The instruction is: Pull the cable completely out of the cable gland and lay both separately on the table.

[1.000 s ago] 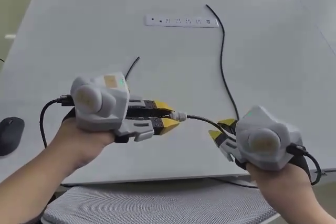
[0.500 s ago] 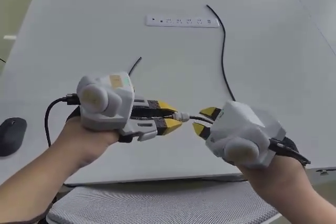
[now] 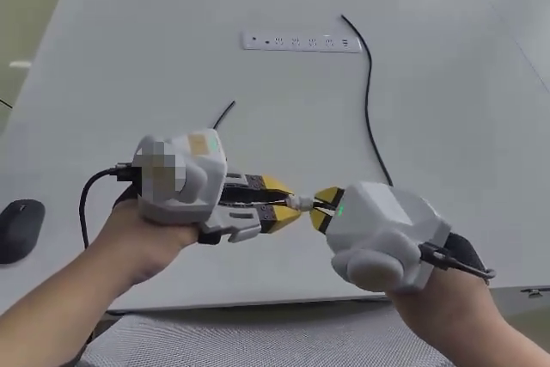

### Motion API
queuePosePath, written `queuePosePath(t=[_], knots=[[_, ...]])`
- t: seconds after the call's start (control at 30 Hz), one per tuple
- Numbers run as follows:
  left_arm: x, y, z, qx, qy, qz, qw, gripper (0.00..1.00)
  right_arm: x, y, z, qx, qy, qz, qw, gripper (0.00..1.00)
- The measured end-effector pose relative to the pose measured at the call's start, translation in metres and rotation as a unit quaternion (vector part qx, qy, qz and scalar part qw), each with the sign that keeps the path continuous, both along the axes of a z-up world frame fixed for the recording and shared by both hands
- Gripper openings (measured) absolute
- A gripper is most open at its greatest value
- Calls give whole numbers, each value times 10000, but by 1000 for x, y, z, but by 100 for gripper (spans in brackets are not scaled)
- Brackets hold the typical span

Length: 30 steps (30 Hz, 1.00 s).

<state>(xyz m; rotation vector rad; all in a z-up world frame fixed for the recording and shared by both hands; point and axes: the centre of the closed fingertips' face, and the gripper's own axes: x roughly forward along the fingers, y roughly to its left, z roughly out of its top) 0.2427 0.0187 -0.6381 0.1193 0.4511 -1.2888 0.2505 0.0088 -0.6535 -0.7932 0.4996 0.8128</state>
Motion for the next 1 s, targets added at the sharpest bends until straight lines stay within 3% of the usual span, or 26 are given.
queuePosePath(t=[0.57, 1.0], knots=[[3, 3, -4, 52, -26, 9, 10000, 15, 3, 0, -5, 358, 260, -226, 9988, 0], [5, 7, -1, 26, -8, 70, 10000, 15, 9, -14, -13, 705, 567, -694, 9935, 0]])
